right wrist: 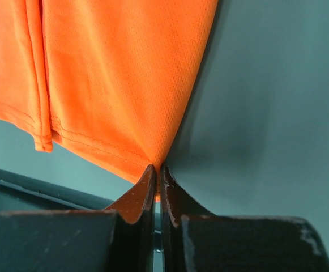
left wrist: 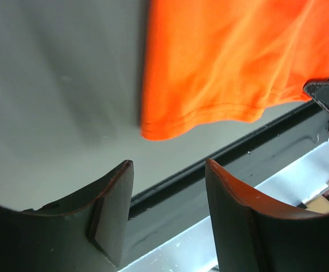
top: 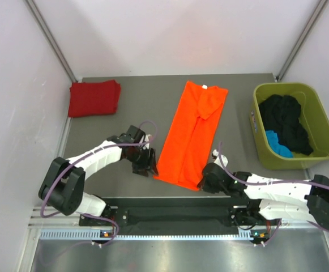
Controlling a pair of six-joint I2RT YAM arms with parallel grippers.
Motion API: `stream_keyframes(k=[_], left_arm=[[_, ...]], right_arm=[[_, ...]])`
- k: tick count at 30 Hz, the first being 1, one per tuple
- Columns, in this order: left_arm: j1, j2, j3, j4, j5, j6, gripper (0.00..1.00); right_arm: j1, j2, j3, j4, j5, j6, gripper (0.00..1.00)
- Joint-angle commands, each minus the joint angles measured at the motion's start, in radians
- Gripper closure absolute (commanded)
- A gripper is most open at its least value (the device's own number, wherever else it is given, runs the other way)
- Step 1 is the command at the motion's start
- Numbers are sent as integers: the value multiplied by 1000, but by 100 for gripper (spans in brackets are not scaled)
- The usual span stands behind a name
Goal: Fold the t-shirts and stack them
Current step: Fold the tshirt
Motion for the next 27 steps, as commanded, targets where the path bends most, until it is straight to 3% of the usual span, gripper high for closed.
stream_keyframes(k=[1, 21, 25, 27], left_arm=[[-52, -23, -18, 103, 0, -96, 42], [-73, 30, -111, 192, -95, -153, 54], [-74, 40, -119, 202, -97, -161, 65], [-74, 35, -124, 216, -80, -164, 76]], right_arm=[[16, -27, -25, -42, -39, -22, 100], [16, -81, -67, -61, -34, -8, 100], [16, -98, -80, -65, -33, -7, 100], [16, -113, -83, -73, -31, -11, 100]])
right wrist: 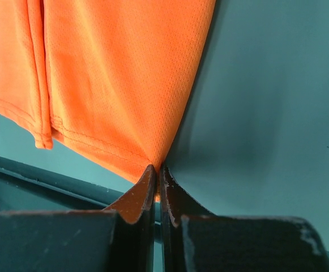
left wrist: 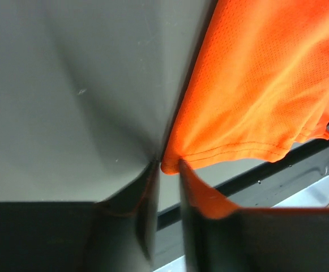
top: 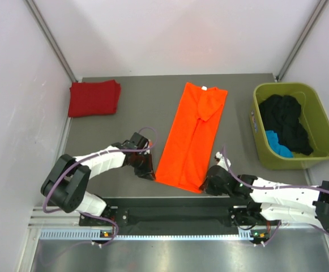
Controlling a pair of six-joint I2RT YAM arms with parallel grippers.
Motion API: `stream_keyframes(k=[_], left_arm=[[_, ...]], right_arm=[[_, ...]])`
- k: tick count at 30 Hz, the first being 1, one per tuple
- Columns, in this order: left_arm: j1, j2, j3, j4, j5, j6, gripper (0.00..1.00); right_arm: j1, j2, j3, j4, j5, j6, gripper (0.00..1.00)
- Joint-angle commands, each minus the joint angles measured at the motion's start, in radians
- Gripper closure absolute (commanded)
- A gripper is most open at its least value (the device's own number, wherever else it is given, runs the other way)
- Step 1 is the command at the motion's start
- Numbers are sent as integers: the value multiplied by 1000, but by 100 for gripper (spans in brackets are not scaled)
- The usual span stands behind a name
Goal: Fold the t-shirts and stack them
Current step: Fold the tshirt
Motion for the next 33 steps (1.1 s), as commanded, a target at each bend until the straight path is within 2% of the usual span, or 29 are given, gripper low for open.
stream_keyframes(k=[1, 3, 4, 13, 18, 24, 33], left_arm=[[-5, -1, -16, 77, 13, -13, 87], [-12, -15, -28, 95, 36, -30, 99], [-20, -20, -30, 109, 41, -49, 100], [-77, -96, -42, 68, -2, -177, 100], [-121, -133, -62, 60, -14, -232, 100], [-130, -103, -13, 55, -8, -229, 100], [-129, 8, 143, -14, -40, -191, 100]], right_arm=[[16, -20, -27, -69, -2, -13, 100], [16, -39, -25, -75, -9, -29, 100], [19, -43, -22, -73, -15, -35, 100], [22, -22, 51, -223, -68, -69, 100], [52, -97, 45, -299, -74, -35, 100], [54, -175, 67, -333, -42, -21, 100], [28, -68, 154, -345, 0, -95, 100]])
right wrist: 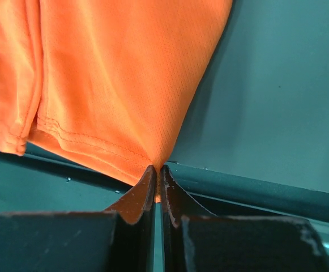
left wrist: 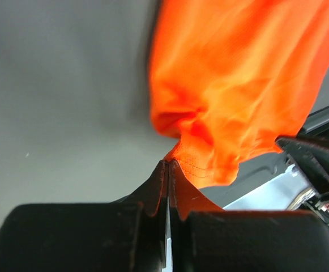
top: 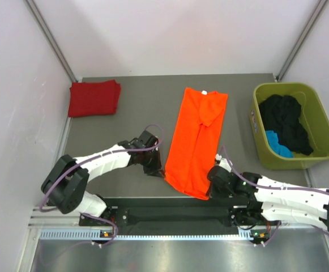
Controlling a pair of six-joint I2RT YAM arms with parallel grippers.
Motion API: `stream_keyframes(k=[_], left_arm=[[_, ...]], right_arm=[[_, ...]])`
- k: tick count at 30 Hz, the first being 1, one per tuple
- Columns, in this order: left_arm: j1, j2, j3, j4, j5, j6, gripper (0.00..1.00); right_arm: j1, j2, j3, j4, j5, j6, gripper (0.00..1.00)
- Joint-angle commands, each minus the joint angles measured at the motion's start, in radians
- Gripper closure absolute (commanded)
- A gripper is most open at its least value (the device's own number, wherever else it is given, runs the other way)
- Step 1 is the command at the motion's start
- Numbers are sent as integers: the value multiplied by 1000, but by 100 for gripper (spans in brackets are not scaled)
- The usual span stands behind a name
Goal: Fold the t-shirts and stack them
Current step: Fold the tshirt
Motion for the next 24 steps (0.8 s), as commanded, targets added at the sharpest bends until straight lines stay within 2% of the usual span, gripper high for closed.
stream_keyframes(k=[1, 5, 9, 12, 15, 21, 24], left_arm=[[1, 39, 116, -32, -35, 26, 100], [20, 136, 242, -102, -75, 61, 100], [70, 236, 368, -145, -69, 118, 100], [97, 337, 511, -167, -49, 168, 100], [112, 452, 717, -205, -34, 199, 100], [159, 622, 977, -260, -57, 218, 100], [198, 687, 1060, -254, -23, 222, 100]], right_arm=[[-18, 38, 99, -38, 42, -55, 100], [-127, 69, 162, -72, 54, -175, 100], [-332, 95, 204, -52, 25, -334, 100], [-432, 141, 270, -43, 22, -459, 100], [-512, 218, 371, -17, 17, -562, 100], [-659, 385, 506, 40, -21, -681, 100], [-709, 468, 569, 60, -43, -727, 100]])
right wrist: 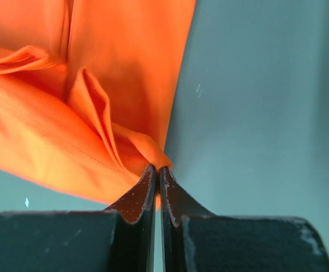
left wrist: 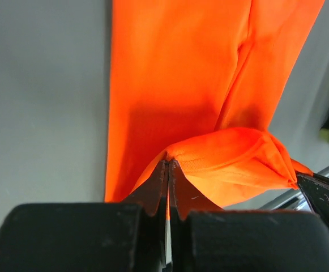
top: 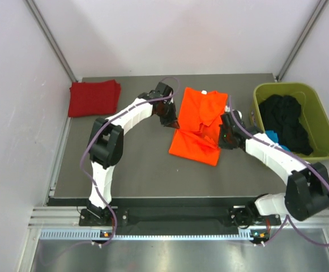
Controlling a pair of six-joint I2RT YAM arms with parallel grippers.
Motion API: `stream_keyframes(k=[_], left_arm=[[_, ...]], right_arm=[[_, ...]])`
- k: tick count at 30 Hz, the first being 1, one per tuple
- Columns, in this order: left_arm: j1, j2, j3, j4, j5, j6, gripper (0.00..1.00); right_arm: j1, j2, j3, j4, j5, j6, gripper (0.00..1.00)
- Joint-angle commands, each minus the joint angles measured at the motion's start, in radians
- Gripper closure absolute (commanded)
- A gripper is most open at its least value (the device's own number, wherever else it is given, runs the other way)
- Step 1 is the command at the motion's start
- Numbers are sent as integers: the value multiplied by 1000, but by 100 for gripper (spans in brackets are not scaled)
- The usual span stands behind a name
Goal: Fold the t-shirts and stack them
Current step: Fold the tshirt
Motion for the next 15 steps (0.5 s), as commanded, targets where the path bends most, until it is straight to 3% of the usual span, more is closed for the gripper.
stream_keyframes(k=[1, 9, 15], left_arm=[[56, 54, 116, -24, 31, 32, 100], [95, 178, 273, 58, 147, 40, 100], [112, 244, 302, 117, 186, 11, 100]], right_arm=[[-58, 88, 104, 50, -25, -111, 100], [-138, 224, 204, 108, -70, -158, 100], [-160, 304, 262, 141, -111, -198, 100]])
